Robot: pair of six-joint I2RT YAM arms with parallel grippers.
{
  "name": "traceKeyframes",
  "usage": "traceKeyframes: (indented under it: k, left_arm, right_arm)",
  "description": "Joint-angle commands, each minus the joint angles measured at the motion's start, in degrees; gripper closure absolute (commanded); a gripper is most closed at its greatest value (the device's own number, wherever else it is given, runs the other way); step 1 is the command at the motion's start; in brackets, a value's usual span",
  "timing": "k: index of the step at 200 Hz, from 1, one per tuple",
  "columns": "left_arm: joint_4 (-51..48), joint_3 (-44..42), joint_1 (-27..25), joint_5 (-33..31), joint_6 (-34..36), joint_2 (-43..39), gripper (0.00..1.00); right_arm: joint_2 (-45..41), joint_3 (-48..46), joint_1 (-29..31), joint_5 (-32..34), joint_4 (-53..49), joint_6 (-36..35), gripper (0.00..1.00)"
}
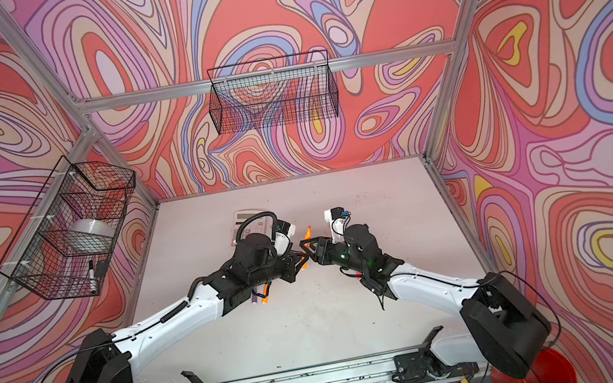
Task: Insert the pens into the pen caps
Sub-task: 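Raise the orange marker upright with the left gripper while the right gripper approaches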
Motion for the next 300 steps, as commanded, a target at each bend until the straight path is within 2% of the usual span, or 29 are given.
traceKeyframes:
  k: [1,53,62,80,99,120,149,162,181,208,232,261,274,290,300]
  left_arm:
    - [1.3,0.0,0.0,2.8,1.0,-0.4,1.0]
    - [0.4,0.8,0.0,2.5,1.1,0.2,1.0]
    - [0.3,0.8,0.0,2.5,1.1,0.1,1.0]
    - [0.3,0.8,0.0,2.5,1.1,0.1,1.0]
    - [0.4,0.6,0.0,2.5,1.1,-0.2,1.0]
    - [0.9,0.1,0.0,2.2,1.1,-0.5,0.88]
    - [1.3,-0.3,0.0,2.0,1.1,-0.6,0.72]
    - [1.3,-0.2,0.0,1.8,1.1,-0.5,0.68]
    - [1.2,-0.1,0.0,1.8,1.2,-0.3,0.68]
    - [1.2,0.0,0.1,1.8,1.2,-0.2,0.72]
    - [1.3,-0.2,0.0,2.1,1.2,-0.3,0.9]
    - [1.8,-0.6,0.0,2.2,1.2,-0.7,0.97]
    - [2.3,-1.0,0.0,2.4,1.2,-1.0,1.0]
    - [3.6,-1.9,0.0,2.7,1.3,-1.5,1.0]
    - [4.6,-2.7,0.0,2.2,1.3,-2.3,1.0]
  right_arm:
    - [0.3,2.3,0.2,0.1,-1.1,-3.2,0.62]
    - [-0.4,3.0,0.2,0.5,-2.5,-4.7,0.65]
    - [-0.4,3.0,0.2,0.4,-2.3,-4.7,0.69]
    - [-0.1,3.0,0.3,0.0,-1.9,-4.5,0.84]
    - [0.2,2.9,0.2,-0.4,-1.5,-4.2,0.93]
    - [0.3,2.5,0.5,-1.0,-0.2,-3.4,0.98]
    - [0.5,1.9,1.4,-1.6,1.6,-2.4,1.0]
    - [0.6,1.8,2.0,-1.7,2.1,-2.2,1.0]
    - [0.4,1.6,2.5,-1.6,2.8,-2.1,1.0]
    - [0.4,1.7,2.8,-1.3,2.4,-2.4,1.0]
    - [0.9,1.9,3.0,-1.2,2.3,-2.3,1.0]
    - [0.7,2.1,3.2,-0.6,1.5,-2.7,1.0]
    - [0.4,2.4,3.2,-0.4,0.9,-3.2,0.9]
    - [0.0,2.6,3.2,0.0,0.0,-3.7,0.67]
    - [-0.5,2.8,3.2,0.6,-1.0,-4.3,0.58]
